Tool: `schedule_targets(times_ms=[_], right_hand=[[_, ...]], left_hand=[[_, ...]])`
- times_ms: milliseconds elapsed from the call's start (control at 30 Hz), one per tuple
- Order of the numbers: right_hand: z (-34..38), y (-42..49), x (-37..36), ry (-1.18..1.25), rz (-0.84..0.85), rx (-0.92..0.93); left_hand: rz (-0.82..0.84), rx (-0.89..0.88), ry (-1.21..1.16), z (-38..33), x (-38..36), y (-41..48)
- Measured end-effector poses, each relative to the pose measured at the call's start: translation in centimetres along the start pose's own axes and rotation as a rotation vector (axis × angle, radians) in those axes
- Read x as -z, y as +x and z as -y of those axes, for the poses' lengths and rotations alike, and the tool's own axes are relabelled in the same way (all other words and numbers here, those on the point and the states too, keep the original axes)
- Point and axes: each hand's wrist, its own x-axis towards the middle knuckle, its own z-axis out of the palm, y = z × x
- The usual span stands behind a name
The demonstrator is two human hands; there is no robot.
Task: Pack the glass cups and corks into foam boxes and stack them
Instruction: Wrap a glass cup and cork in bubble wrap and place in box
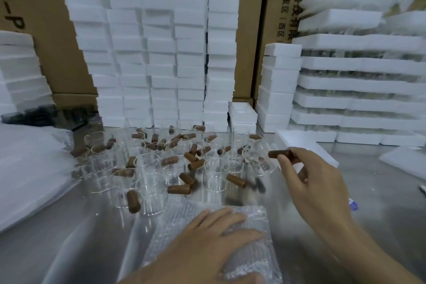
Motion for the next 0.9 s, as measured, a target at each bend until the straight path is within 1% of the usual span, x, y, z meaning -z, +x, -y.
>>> schedule_targets(times_ms=[67,100,167,233,267,367,467,600,800,900], right_hand=[[0.6,0.0,0.5,0.096,-0.031,0.034],[1.1,0.0,0.7,0.147,-0.049,0.052],[2.4,-0.1,1.2,0.249,-0.075,0.111],[3.4,-0.4,1.7,0.287,-0.098,0.168],[3.7,-0.6,1.9,0.306,-0.108,0.195],[4.3,-1.2,2.1,0.358,-0.12,0.281],[4.8,-1.8,1.8,0.402,-0.078,0.332],[5.0,-2.1,1.6,0.435,-0.028,0.336],[5.0,-1.7,1.9,0.347,0.005,0.331],[4.9,-1.6,2.0,0.351,0.0,0.307]], left_hand=[[-0.119,0.039,-0.266,-0.2,0.2,-0.3],[-0.203,0.066,-0.408,-0.4,0.5,-0.4],[-0.399,0.092,-0.615,-0.7,1.0,-0.4],[-0.579,0.091,-0.758,-1.1,1.6,-0.1],[-0.639,0.081,-0.805,-1.3,1.9,0.0],[-0.723,0.01,-0.919,-1.5,2.3,0.0],[-0.787,-0.06,-0.95,-1.8,2.6,-0.1],[-0.825,-0.088,-0.899,-1.8,2.7,-0.3],[-0.828,-0.103,-0.784,-1.2,2.2,-0.9],[-0.848,-0.131,-0.744,-1.4,2.3,-1.4]])
